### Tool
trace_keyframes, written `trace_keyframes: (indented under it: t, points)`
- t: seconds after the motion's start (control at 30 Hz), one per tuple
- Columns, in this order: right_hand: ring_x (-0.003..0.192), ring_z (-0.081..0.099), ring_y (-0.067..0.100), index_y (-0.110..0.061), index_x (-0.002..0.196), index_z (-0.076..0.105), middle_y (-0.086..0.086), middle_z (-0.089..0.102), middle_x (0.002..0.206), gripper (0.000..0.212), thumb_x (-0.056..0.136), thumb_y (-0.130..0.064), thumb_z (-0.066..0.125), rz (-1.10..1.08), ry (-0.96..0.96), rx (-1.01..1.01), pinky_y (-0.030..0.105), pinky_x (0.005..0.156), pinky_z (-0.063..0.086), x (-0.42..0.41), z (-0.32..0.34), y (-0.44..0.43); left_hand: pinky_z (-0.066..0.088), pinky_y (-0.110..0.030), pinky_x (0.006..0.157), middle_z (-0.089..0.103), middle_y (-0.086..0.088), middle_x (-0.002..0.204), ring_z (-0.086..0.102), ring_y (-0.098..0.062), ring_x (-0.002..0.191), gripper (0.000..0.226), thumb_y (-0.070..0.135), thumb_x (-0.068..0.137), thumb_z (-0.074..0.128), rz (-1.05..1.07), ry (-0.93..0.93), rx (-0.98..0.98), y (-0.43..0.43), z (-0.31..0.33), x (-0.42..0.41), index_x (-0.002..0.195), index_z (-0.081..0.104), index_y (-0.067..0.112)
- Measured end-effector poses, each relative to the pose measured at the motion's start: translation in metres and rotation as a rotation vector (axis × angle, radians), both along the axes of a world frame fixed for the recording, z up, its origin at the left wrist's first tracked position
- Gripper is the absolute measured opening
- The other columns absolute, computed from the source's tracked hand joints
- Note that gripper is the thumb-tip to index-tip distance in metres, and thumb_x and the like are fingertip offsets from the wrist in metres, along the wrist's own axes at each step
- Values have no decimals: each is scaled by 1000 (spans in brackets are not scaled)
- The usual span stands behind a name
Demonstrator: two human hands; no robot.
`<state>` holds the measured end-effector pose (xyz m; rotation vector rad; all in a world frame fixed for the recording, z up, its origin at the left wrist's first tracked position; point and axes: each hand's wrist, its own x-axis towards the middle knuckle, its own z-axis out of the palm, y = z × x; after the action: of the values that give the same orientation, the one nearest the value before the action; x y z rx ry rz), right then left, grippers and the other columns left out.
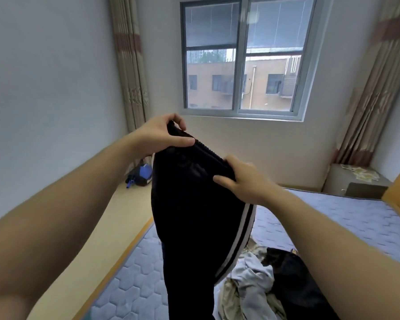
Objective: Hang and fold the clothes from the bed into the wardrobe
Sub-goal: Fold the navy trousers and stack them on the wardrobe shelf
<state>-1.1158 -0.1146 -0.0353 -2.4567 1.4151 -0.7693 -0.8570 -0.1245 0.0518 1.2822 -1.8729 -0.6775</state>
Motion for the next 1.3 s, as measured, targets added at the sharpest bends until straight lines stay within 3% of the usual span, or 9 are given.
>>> trace_keyframes:
  t: [0.1,0.3,0.5,0.63,0.77,0.9,0.97,1.13,1.3]
  points:
    - [86,60,19,-33,108,48,-7,61,93,24,99,-55,53,-69,122,-107,38,74,50,-4,56,-14,63,-35,80,69,-9,101,72,-25,92,30,14,85,81,-61,-64,-71,-8,33,16,110,66,19]
    - [87,53,18,-41,133,37,-2,65,118,40,99,-50,58,-122,382,-380,35,73,41,-11,128,-6,58,-23,79,72,12,96,69,-3,86,22,29,87,79,-71,-349,-245,-12,69,26,101,69,42]
    - [104,59,21,-37,129,44,-6,61,130,32,101,-43,58,-55,493,-419,30,77,40,-10,145,-3,59,-36,81,68,12,94,65,-9,86,21,36,81,83,-1,-593,-328,-11,77,26,95,68,38]
    - [90,52,20,-37,126,44,-5,62,116,34,98,-48,60,-83,511,-357,31,71,39,-7,148,-3,60,-38,78,70,8,87,67,-12,81,20,32,77,87,13,-519,-351,-11,78,26,88,70,32]
    - [84,50,19,-35,129,43,-12,47,99,42,96,-57,57,-119,569,-351,26,61,35,-9,149,2,61,-47,77,72,-3,82,70,-22,78,21,27,73,90,-37,-408,-287,-13,77,29,83,72,21]
    - [77,55,18,-36,119,34,-7,55,91,50,89,-71,54,-181,590,-353,27,57,37,-17,148,-1,55,-44,75,70,-16,87,66,-30,80,40,55,77,79,-110,-245,-248,-15,71,27,86,74,16]
    - [81,58,19,-38,116,34,-4,62,100,50,87,-73,56,-181,578,-331,29,62,42,-22,146,-7,50,-38,74,68,-18,90,63,-26,80,50,66,75,73,-122,-173,-208,-16,69,26,86,75,18]
    - [90,60,19,-38,121,33,-7,62,120,61,82,-68,69,-112,617,-390,30,69,43,-25,143,-4,56,-36,74,70,-7,82,66,-17,74,21,28,76,88,-189,-284,-158,-21,65,30,87,73,19]
    - [78,55,18,-37,132,30,-6,46,136,55,92,-51,65,-113,813,-573,26,60,37,-36,133,-7,57,-44,78,70,-5,83,67,-23,79,17,26,83,82,-126,-303,-282,-26,61,25,90,69,17]
